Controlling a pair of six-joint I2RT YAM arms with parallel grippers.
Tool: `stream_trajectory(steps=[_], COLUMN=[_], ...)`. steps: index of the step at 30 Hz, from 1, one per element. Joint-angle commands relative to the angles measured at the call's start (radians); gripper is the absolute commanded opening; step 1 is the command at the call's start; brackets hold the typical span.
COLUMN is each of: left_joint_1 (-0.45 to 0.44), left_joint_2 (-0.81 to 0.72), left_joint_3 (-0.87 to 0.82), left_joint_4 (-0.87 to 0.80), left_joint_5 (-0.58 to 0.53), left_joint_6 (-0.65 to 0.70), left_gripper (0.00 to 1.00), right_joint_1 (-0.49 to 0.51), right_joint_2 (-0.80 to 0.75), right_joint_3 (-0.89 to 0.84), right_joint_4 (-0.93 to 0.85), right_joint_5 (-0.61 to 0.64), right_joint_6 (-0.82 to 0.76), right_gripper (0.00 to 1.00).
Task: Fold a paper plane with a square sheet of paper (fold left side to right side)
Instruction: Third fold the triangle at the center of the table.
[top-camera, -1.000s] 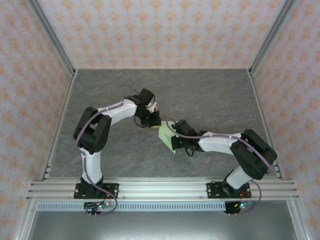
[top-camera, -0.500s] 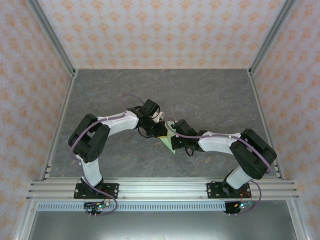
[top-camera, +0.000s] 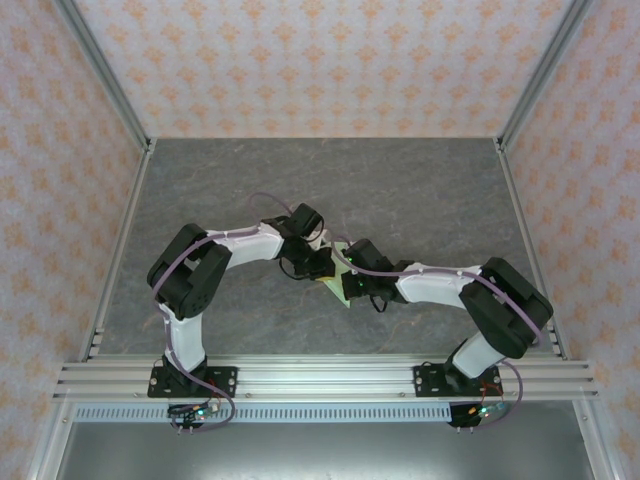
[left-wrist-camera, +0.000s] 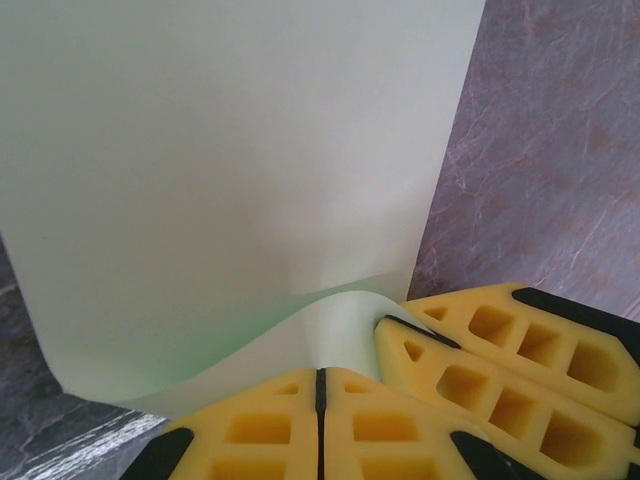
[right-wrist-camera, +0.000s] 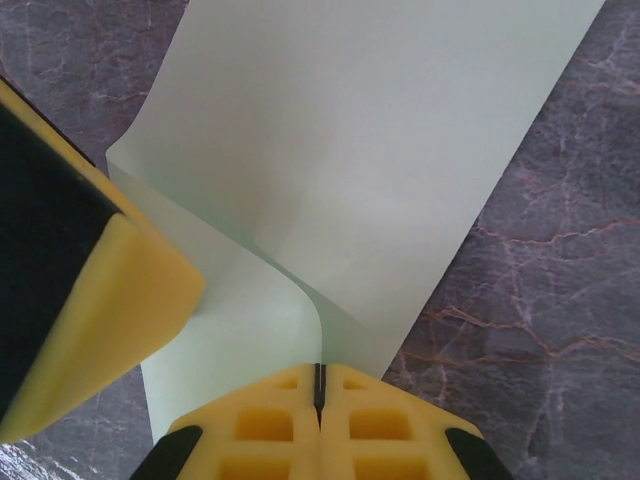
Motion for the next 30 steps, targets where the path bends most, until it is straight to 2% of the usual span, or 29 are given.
stream_trajectory(steps=[1, 18, 23, 25, 30], left_joint_1=[-0.008, -0.007, -0.007, -0.008, -0.007], left_joint_2=[0.000, -0.001, 0.001, 0.001, 0.001], left_joint_3=[-0.002, -0.063, -0.082, -0.091, -0.106], left_joint_4=[-0.001, -0.002, 0.001, 0.005, 0.014], left_joint_5=[-0.032, -0.077, -0.085, -0.089, -0.092], left_joint_6=[-0.004, 0.006, 0.008, 0.008, 0.005], left_gripper=[0.07, 0.07, 0.07, 0.07, 0.07], right_joint_1=[0.009, 0.009, 0.000, -0.005, -0.008], right_joint_2=[0.057, 0.055, -0.004, -0.053, -0.179], right_joint_3=[-0.018, -0.001, 0.033, 0.045, 0.066], right_joint_4=[-0.104, -0.094, -0.106, -0.120, -0.172], right_joint_5=[-0.034, -0.050, -0.053, -0.047, -0.040], right_joint_6=[-0.014, 0.003, 0.040, 0.056, 0.094], right_gripper=[0.00, 0.00, 0.14, 0.25, 0.45])
